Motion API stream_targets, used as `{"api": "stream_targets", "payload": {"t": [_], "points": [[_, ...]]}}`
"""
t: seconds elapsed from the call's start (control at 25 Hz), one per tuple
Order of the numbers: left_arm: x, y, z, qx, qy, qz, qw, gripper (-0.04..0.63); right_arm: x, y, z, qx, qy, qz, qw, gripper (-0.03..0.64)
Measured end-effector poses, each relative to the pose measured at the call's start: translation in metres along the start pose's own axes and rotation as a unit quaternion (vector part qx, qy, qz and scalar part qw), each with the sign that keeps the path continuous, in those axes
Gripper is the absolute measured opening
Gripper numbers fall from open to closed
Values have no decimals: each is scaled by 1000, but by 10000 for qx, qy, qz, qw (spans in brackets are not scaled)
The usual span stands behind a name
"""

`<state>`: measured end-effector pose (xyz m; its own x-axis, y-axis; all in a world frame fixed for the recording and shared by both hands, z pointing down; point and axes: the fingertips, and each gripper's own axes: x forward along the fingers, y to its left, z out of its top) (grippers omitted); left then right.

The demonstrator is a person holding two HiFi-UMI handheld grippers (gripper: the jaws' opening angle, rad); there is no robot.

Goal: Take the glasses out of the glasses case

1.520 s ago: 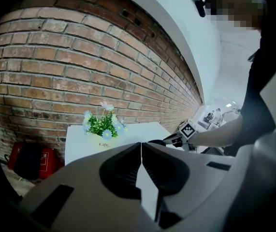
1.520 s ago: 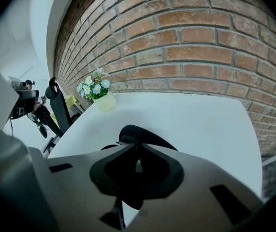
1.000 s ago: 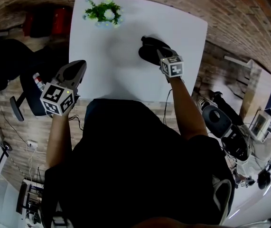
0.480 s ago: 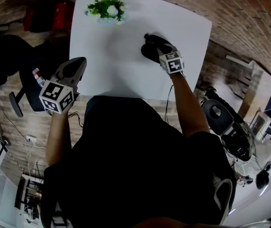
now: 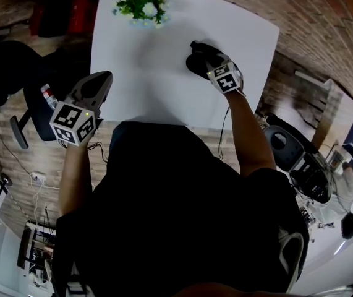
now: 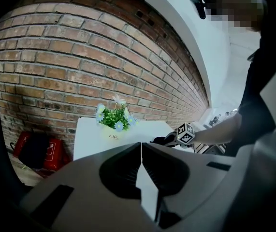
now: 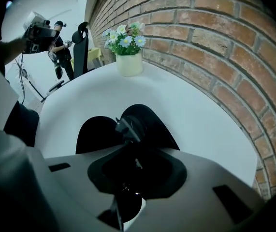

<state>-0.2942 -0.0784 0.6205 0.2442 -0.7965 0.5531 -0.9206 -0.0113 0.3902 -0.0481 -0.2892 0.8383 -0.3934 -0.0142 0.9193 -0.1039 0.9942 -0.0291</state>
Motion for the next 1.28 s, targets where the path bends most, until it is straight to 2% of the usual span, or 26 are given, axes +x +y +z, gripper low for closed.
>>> {"api": "stream_targets", "payload": {"t": [0.6,1.28], "points": [[-2,8,-5,-70,33,21,10000,12,4,4,-1,-517,329,624,9962,61],[-5,1,-6,-158,36,-28,9999,12,-1,6,-1,-693,381,562,9953,35]]}}
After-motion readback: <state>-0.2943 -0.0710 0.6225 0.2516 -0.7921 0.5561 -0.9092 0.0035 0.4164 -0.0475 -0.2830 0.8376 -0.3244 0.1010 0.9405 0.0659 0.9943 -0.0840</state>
